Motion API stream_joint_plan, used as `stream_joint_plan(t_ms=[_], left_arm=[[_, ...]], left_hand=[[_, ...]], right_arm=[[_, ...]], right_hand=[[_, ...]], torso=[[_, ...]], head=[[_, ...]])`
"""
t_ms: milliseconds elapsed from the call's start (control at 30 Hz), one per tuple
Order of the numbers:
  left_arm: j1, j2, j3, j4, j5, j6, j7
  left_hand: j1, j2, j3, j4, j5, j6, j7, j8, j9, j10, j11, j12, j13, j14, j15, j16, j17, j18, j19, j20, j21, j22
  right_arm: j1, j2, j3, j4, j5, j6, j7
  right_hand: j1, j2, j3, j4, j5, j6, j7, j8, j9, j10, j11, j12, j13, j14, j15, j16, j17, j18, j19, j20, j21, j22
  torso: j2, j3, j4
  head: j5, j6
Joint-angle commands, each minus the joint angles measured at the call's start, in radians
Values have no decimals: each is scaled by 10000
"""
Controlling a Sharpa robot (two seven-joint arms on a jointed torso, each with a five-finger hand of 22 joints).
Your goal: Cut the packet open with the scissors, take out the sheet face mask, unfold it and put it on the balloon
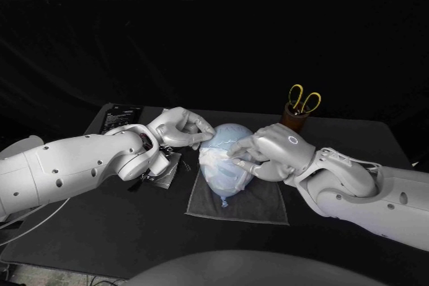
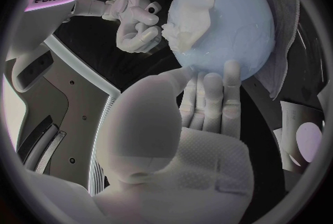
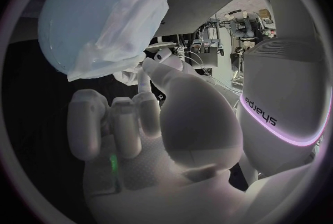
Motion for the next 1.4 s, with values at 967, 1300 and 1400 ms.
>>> stream_joint_plan(t_ms=[967,1300,1400], left_arm=[[-15,63,-2,-43,173,45,-157],[-13,69,-2,-55,199,40,-161],[-13,68,-1,-53,200,43,-164]], left_hand=[[25,52,80,-25,-48,-144,25,-148,-51,-3,25,106,26,217,-11,100,255,101,53,-14,-47,-7],[27,56,86,-27,-48,-145,28,-155,-54,-2,26,114,30,256,-11,115,319,101,57,-14,-44,-5],[27,56,86,-27,-48,-145,28,-155,-54,-2,26,114,30,256,-11,115,319,101,57,-14,-44,-5]], right_arm=[[-18,396,7,-331,-718,857,-1014],[-18,477,8,-347,-860,749,-1262],[-18,491,8,-338,-885,592,-1334]], right_hand=[[-343,-203,-215,233,-63,-112,17,-155,-52,45,37,-1,977,1059,-24,35,2633,-133,334,-37,-87,2106],[-452,-262,-315,360,-66,-153,44,-234,-78,61,62,8,996,1059,-3,35,2633,-144,351,-23,-37,2119],[-343,-90,-215,391,-65,-16,14,-184,-53,101,39,44,1038,1059,-15,35,2633,-158,382,-24,41,2139]], torso=[[-12,1,-8],[-12,5,0],[-10,3,1]], head=[[48,-120],[49,-136],[47,-136]])
